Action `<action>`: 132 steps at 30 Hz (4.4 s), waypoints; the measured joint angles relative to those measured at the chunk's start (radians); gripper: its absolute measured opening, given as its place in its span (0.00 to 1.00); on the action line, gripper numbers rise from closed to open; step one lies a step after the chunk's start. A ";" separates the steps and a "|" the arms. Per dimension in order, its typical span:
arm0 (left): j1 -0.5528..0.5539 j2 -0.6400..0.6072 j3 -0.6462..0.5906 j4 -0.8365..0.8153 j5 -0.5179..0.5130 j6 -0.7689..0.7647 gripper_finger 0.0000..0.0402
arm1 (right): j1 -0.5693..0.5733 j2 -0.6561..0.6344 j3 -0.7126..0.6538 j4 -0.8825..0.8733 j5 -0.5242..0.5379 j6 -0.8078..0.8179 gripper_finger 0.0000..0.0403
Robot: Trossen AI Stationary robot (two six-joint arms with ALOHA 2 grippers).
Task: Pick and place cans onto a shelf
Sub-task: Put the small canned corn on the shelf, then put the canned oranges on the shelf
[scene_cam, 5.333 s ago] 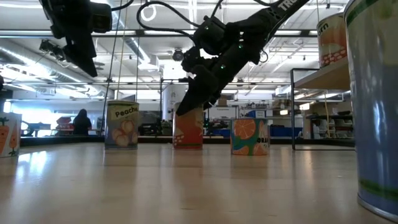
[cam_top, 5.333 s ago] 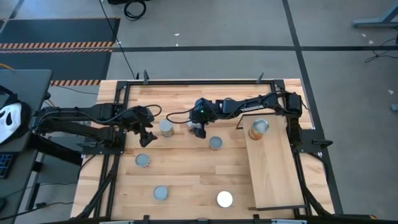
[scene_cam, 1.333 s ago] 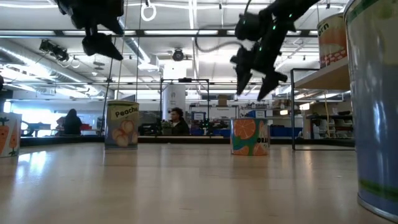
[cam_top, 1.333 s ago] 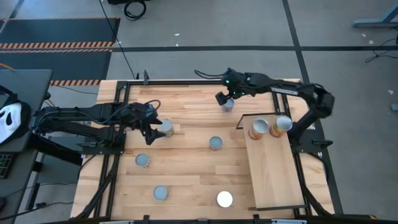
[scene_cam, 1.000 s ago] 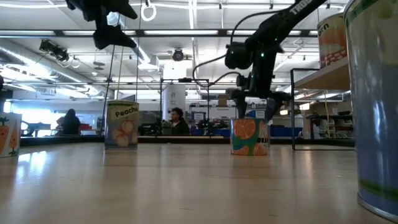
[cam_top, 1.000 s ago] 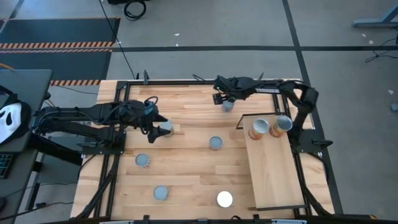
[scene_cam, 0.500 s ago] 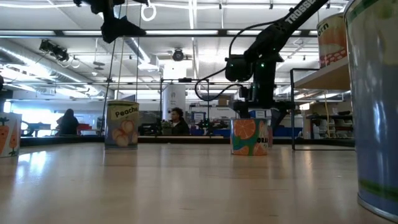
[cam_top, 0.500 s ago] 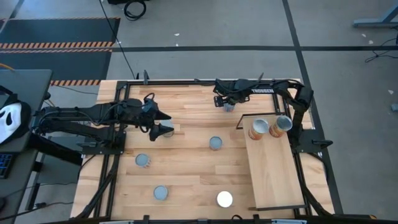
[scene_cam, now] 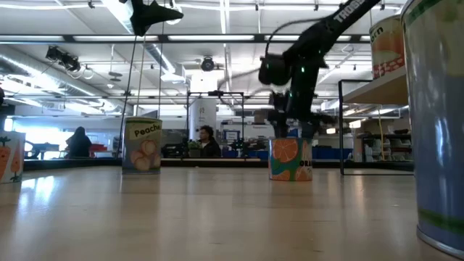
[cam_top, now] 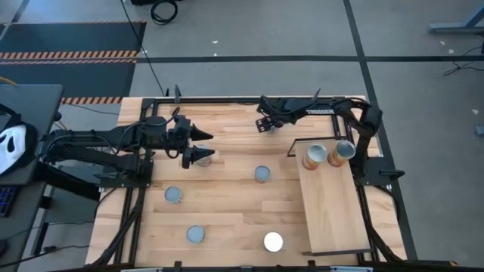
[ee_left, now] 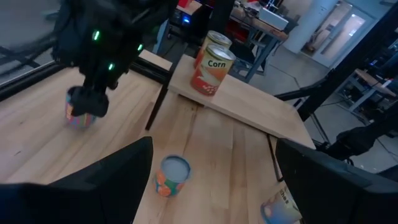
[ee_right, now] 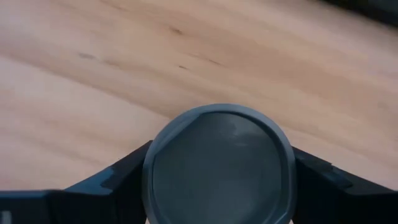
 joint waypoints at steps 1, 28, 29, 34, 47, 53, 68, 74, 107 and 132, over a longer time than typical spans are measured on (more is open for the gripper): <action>0.000 0.000 0.000 0.000 0.000 0.000 0.86 | 0.010 -0.021 0.020 0.001 -0.010 -0.029 0.72; 0.000 0.000 0.000 -0.001 0.000 0.000 0.86 | 1.155 -0.541 0.245 -0.509 -0.061 -0.266 0.72; 0.000 0.000 0.000 -0.001 0.000 0.000 0.86 | 1.186 -0.541 0.245 -0.545 -0.049 -0.264 0.72; 0.000 0.000 0.000 -0.001 0.000 0.000 0.86 | 1.273 -0.542 0.245 -0.627 -0.026 -0.382 0.72; 0.000 0.000 0.000 -0.001 0.000 0.000 0.86 | 1.179 -0.524 0.142 -0.639 -0.118 -1.204 0.72; 0.000 0.000 0.000 -0.001 0.000 0.000 0.86 | 1.084 -0.522 0.037 -0.693 -0.116 -1.446 0.72; 0.000 0.000 0.000 -0.001 0.000 0.000 0.86 | 0.892 -0.491 0.016 -0.705 -0.335 -1.604 0.72; 0.000 0.000 0.000 -0.001 0.000 0.000 0.86 | 0.883 -0.489 0.017 -0.706 -0.315 -1.628 0.79; 0.000 0.000 0.000 -0.001 0.000 0.000 0.86 | 0.691 -0.215 0.241 -0.141 -0.165 -0.769 0.87; 0.000 0.000 0.000 -0.001 0.000 0.000 0.86 | 0.516 0.116 0.240 -0.232 -0.234 -0.805 0.99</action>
